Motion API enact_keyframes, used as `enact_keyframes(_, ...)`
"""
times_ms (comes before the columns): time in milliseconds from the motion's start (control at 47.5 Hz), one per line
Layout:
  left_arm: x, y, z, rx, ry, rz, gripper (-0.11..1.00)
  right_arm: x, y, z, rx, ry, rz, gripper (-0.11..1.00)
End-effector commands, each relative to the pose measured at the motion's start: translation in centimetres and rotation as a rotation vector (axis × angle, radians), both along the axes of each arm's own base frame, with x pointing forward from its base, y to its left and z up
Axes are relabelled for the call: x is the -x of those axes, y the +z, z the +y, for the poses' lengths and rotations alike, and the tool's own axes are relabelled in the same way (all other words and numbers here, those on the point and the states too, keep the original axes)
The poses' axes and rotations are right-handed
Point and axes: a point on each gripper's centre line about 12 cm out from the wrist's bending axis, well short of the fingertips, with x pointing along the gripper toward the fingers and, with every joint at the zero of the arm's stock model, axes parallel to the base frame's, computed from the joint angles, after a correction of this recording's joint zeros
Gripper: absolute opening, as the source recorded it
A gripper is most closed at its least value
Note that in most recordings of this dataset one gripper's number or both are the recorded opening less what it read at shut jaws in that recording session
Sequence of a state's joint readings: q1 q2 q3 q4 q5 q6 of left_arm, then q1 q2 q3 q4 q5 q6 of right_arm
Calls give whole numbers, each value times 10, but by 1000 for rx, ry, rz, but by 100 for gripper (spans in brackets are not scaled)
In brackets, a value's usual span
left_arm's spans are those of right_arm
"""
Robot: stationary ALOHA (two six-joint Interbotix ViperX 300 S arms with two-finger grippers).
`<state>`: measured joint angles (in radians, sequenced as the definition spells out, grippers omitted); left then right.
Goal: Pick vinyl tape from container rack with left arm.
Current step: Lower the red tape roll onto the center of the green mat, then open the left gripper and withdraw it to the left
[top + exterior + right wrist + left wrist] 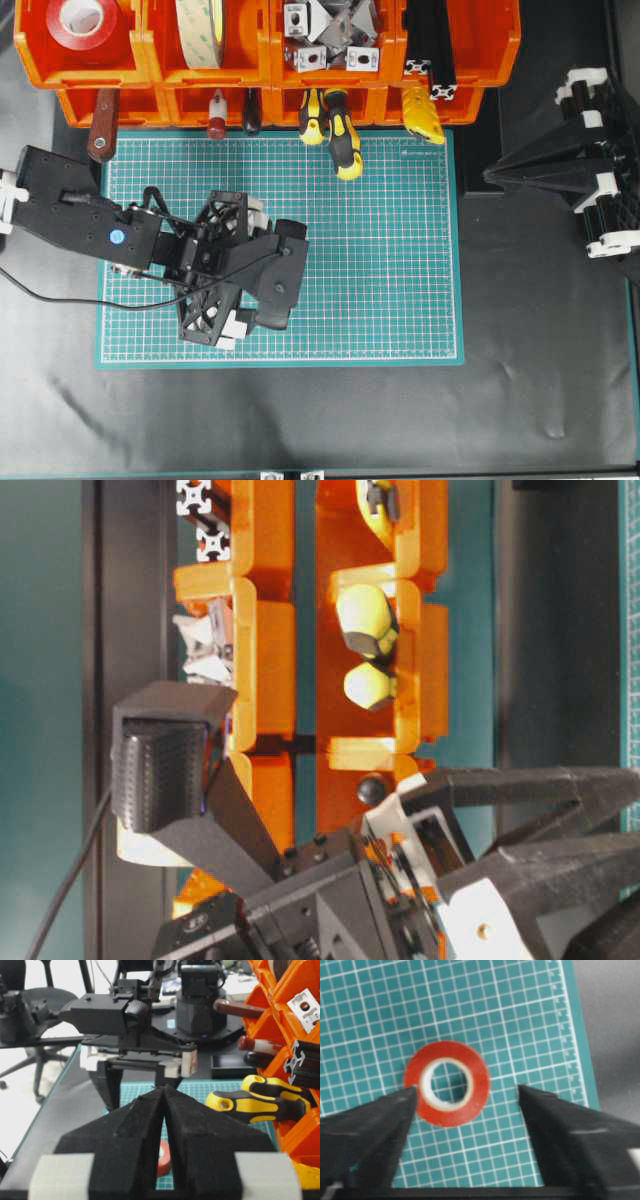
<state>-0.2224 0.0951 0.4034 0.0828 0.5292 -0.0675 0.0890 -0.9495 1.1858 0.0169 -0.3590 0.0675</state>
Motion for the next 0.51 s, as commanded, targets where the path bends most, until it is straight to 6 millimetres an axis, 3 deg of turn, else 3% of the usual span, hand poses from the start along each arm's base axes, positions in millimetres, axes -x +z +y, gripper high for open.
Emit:
enact_keyframes(0, -8, 19, -1, 15, 2, -63, 87, -3, 13, 0, -6, -2, -32, 0)
enact_keyframes(126, -6, 32, 0, 26, 9, -94, 88, -3, 13, 0, -6, -2, -32, 0)
enact_keyframes(274, 6, 63, 2, 65, 39, -162, 85, -3, 13, 0, -6, -2, -30, 0)
enact_keyframes(484, 39, 140, 9, 140, 69, -342, 85, -3, 12, 0, -6, -2, -29, 0)
